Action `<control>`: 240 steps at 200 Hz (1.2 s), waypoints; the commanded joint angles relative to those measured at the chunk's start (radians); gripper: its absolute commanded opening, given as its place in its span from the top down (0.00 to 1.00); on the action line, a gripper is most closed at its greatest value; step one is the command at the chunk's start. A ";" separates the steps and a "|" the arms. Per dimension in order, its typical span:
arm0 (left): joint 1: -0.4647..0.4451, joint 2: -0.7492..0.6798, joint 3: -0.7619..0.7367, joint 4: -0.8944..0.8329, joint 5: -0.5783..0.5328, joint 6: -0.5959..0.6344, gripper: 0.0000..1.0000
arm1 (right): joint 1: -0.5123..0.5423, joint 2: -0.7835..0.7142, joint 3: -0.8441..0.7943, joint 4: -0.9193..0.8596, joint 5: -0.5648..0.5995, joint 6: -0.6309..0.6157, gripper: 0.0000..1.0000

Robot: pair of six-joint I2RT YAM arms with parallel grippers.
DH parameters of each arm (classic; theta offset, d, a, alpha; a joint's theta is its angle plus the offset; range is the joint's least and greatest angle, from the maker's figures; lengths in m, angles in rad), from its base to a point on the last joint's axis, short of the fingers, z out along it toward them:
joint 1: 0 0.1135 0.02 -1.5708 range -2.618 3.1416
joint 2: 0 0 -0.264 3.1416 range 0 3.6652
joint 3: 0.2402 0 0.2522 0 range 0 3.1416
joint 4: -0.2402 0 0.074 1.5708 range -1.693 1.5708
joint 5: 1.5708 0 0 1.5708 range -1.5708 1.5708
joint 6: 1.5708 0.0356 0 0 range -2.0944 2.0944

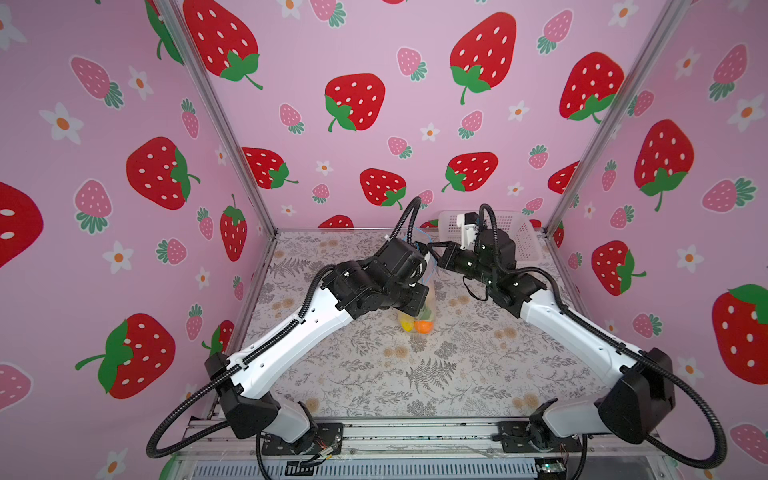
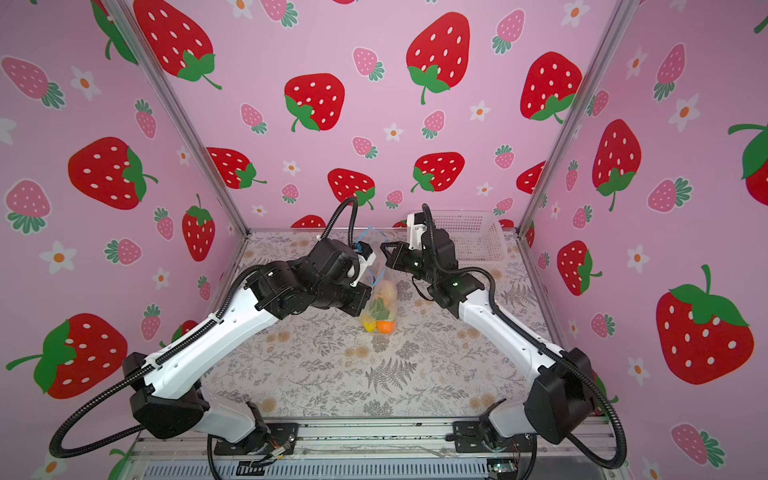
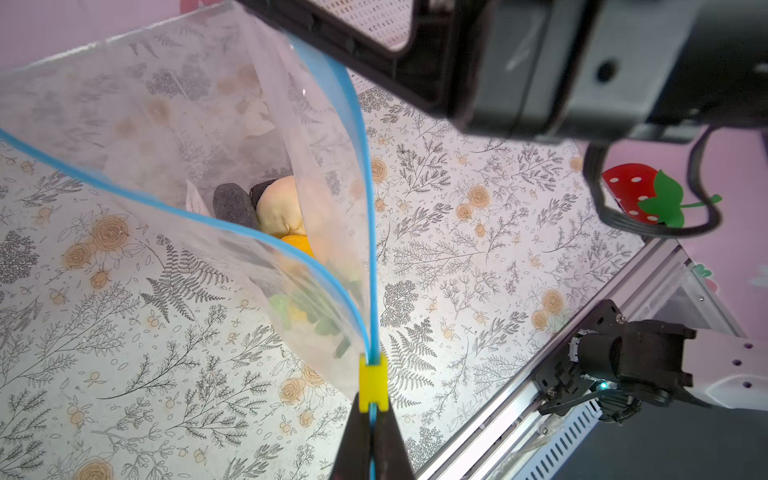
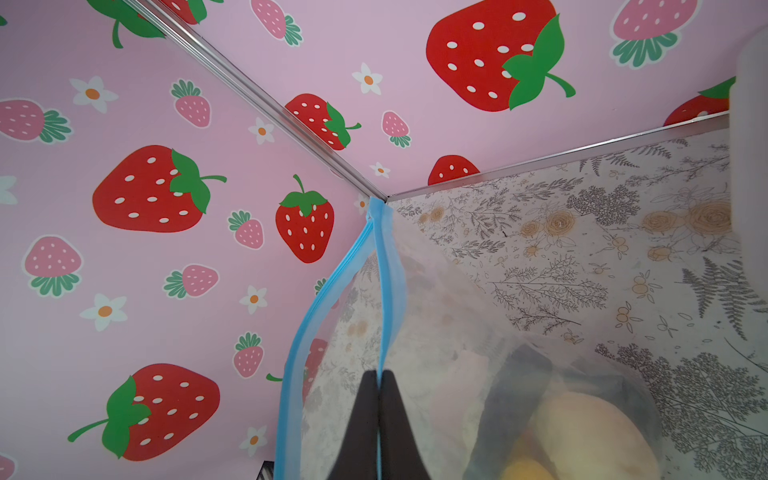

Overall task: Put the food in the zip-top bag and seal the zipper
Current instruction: 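Lift the bag by its zipper with both grippers, pinching the mouth closed, then open and withdraw the right gripper while the left gripper holds the zipper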

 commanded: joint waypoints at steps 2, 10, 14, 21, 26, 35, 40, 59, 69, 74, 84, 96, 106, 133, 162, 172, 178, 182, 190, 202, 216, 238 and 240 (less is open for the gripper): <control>-0.006 -0.010 0.015 -0.040 -0.016 0.006 0.87 | -0.008 -0.005 0.000 0.061 0.013 0.006 1.00; -0.006 -0.011 0.014 -0.042 -0.016 0.007 0.86 | -0.008 -0.004 -0.001 0.060 0.014 0.007 1.00; -0.008 -0.011 0.014 -0.043 -0.016 0.007 0.85 | -0.008 -0.006 0.001 0.060 0.014 0.007 1.00; -0.009 -0.013 0.014 -0.043 -0.016 0.009 0.84 | -0.010 -0.006 0.000 0.061 0.013 0.006 1.00; -0.008 -0.012 0.012 -0.043 -0.016 0.009 0.83 | -0.010 -0.004 0.001 0.060 0.015 0.006 1.00; -0.009 -0.012 0.012 -0.044 -0.017 0.010 0.82 | -0.010 -0.003 0.000 0.060 0.016 0.005 1.00; -0.009 -0.012 0.012 -0.045 -0.017 0.011 0.82 | -0.011 -0.003 0.000 0.062 0.015 0.006 1.00; -0.008 -0.012 0.012 -0.045 -0.020 0.012 0.82 | -0.011 0.000 -0.001 0.063 0.013 0.006 1.00; -0.010 -0.011 0.012 -0.043 -0.023 0.011 0.84 | -0.011 0.000 0.000 0.065 0.011 0.006 1.00; -0.010 -0.012 0.013 -0.043 -0.023 0.010 0.86 | -0.011 0.001 -0.001 0.065 0.009 0.007 1.00; -0.010 -0.014 0.014 -0.044 -0.027 0.011 0.89 | -0.011 0.002 0.001 0.064 0.008 0.007 1.00; -0.011 -0.015 0.016 -0.043 -0.032 0.011 0.92 | -0.011 0.000 0.001 0.066 0.009 0.006 1.00; -0.010 -0.014 0.017 -0.044 -0.036 0.011 0.93 | -0.011 -0.002 -0.001 0.067 0.007 0.004 1.00; -0.010 -0.013 0.032 -0.053 -0.046 0.018 1.00 | -0.014 -0.006 -0.002 0.083 -0.005 -0.010 1.00; -0.010 -0.009 0.061 -0.077 -0.071 0.024 1.00 | -0.026 -0.023 -0.007 0.113 -0.018 -0.050 0.93; -0.011 -0.006 0.079 -0.091 -0.094 0.024 1.00 | -0.032 -0.034 -0.013 0.124 -0.018 -0.068 0.90; -0.010 -0.004 0.091 -0.098 -0.103 0.026 1.00 | -0.036 -0.041 -0.018 0.133 -0.018 -0.083 0.89; -0.010 -0.004 0.098 -0.101 -0.106 0.030 1.00 | -0.039 -0.045 -0.021 0.140 -0.017 -0.095 0.87; -0.010 -0.006 0.106 -0.103 -0.121 0.035 1.00 | -0.047 -0.054 -0.024 0.150 -0.015 -0.120 0.85; -0.010 -0.013 0.113 -0.100 -0.137 0.046 1.00 | -0.060 -0.067 -0.026 0.161 -0.020 -0.161 0.81; -0.010 -0.020 0.118 -0.098 -0.150 0.061 1.00 | -0.079 -0.082 -0.026 0.170 -0.023 -0.209 0.75; -0.009 -0.024 0.127 -0.102 -0.186 0.096 1.00 | -0.108 -0.099 -0.019 0.174 -0.074 -0.338 0.64; -0.009 -0.026 0.126 -0.101 -0.189 0.100 1.00 | -0.110 -0.100 -0.017 0.175 -0.085 -0.357 0.63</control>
